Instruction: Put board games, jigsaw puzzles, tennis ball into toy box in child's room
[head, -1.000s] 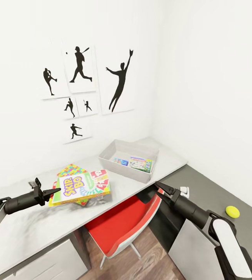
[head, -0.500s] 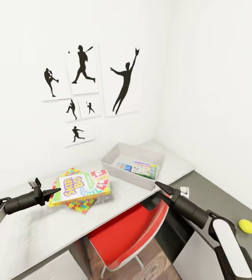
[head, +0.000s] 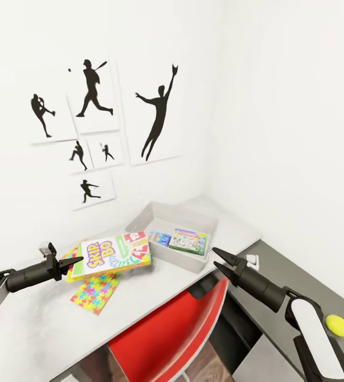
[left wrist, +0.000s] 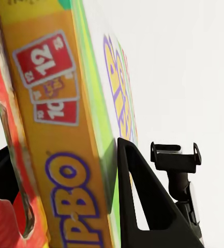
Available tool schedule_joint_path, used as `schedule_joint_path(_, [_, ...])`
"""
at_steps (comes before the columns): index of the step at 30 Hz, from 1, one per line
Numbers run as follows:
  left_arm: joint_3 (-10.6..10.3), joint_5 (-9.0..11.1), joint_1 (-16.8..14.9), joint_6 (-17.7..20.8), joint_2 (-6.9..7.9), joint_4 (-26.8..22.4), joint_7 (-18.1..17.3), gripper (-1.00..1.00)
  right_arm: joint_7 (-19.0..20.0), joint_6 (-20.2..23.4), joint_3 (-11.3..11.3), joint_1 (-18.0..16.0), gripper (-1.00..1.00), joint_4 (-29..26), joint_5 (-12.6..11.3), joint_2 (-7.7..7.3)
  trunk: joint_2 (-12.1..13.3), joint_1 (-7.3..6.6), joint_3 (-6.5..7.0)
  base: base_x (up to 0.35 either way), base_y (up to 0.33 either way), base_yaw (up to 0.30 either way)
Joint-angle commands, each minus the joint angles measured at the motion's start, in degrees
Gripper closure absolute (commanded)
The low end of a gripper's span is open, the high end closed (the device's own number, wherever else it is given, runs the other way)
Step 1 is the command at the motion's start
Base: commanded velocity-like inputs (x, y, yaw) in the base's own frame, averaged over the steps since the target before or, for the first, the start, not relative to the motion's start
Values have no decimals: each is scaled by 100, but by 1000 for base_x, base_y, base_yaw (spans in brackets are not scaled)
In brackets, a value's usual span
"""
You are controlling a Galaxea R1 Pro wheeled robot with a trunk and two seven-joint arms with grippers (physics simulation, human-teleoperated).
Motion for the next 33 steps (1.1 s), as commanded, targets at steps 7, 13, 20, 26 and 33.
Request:
schedule_joint_path(7, [8, 8, -3, 58, 9, -3, -24, 100, 38, 26, -7, -7, -100, 0, 33, 2, -11, 6, -8, 165, -6, -66])
schedule_joint_path(13, [7, 8, -3, 58, 10, -3, -24, 100, 38, 26, -7, -7, -100, -4, 33, 2, -11, 6, -8, 32, -9, -5])
schedule_joint_path(20, [7, 9, -3, 58, 10, -2, -24, 100, 38, 26, -7, -7, -100, -5, 33, 3, -11, 6, -8, 107, -95, 0])
schedule_joint_path(26, [8, 2, -3, 58, 10, 5, -24, 100, 38, 26, -7, -7, -100, -5, 33, 5, -11, 6, -8, 73, -47, 0])
schedule_joint_path(33, [8, 0, -3, 58, 10, 6, -24, 100, 38, 26, -6, -7, -100, -5, 33, 5, -11, 6, -8, 28, -16, 0])
